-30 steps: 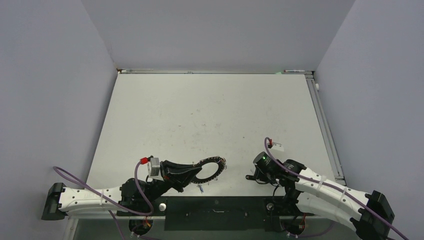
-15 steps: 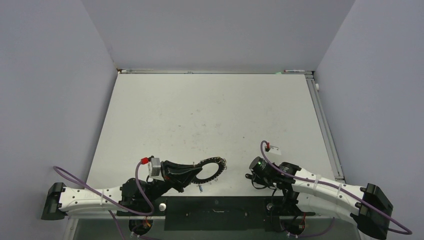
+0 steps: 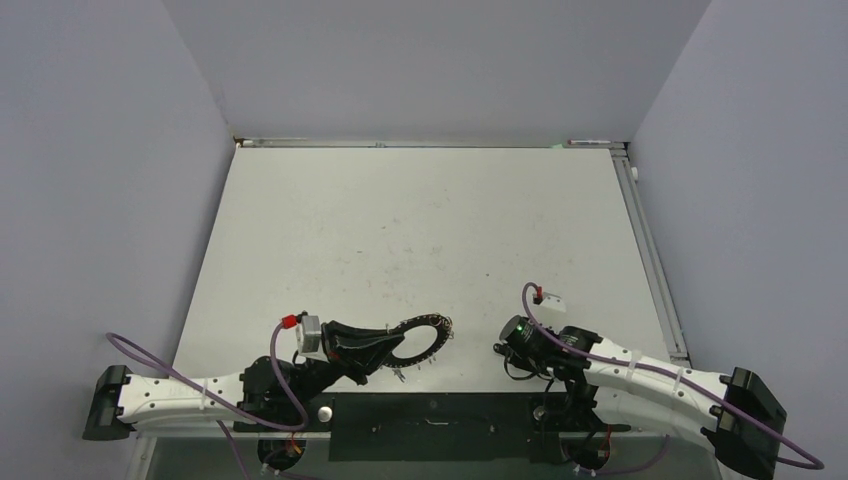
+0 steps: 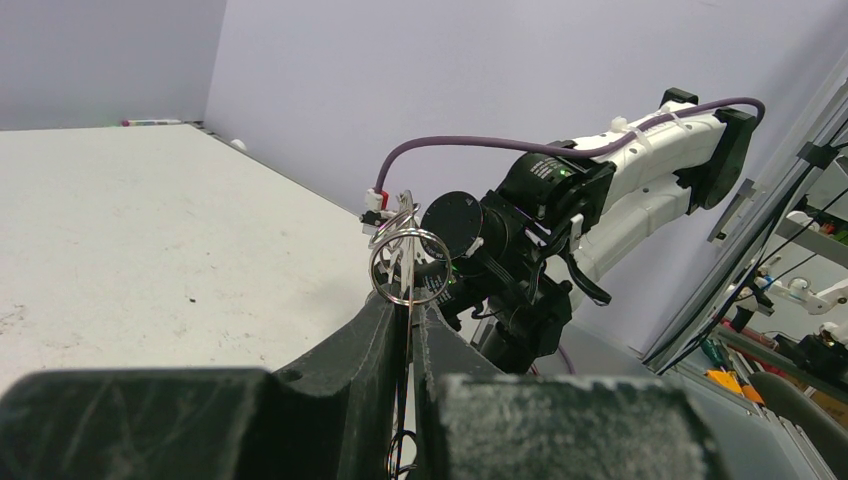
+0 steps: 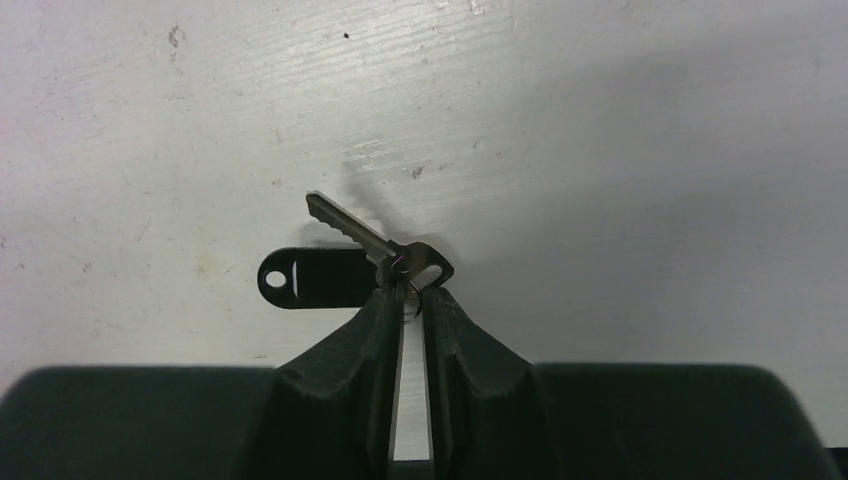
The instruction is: Put the keys on the keyring
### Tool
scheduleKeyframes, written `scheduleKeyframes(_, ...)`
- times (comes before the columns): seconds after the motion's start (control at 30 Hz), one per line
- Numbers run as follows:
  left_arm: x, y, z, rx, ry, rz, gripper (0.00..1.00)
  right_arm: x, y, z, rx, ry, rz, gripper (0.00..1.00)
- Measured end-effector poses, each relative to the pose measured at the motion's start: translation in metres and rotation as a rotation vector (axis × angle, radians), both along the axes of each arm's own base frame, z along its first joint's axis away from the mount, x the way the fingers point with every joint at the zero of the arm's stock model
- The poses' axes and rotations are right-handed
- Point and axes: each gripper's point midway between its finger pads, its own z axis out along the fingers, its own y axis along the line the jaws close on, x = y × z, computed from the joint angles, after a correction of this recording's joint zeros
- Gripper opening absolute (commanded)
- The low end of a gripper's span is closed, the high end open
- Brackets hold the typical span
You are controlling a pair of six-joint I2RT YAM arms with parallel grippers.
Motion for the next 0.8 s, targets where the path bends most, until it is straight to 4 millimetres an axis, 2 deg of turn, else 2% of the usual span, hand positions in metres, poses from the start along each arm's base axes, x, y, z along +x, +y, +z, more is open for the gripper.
scheduleKeyframes(0.1,0.0,0.0,0.0,0.001,0.0,0.0,0.0,0.0,0.001,0.0,0.003,-0.003,0.002,0.05)
scheduleKeyframes(0.47,0.0,0.0,-0.001,0.004,0.0,0.0,0.0,0.005,0.002,0.007,0.021,-0.042,0.002,0.05)
scheduleKeyframes(0.8,-0.001,0.0,-0.001,0.004,-0.001,-0.003,0.0,0.018,0.016,0.041,0.074,-0.122,0.037,0.06)
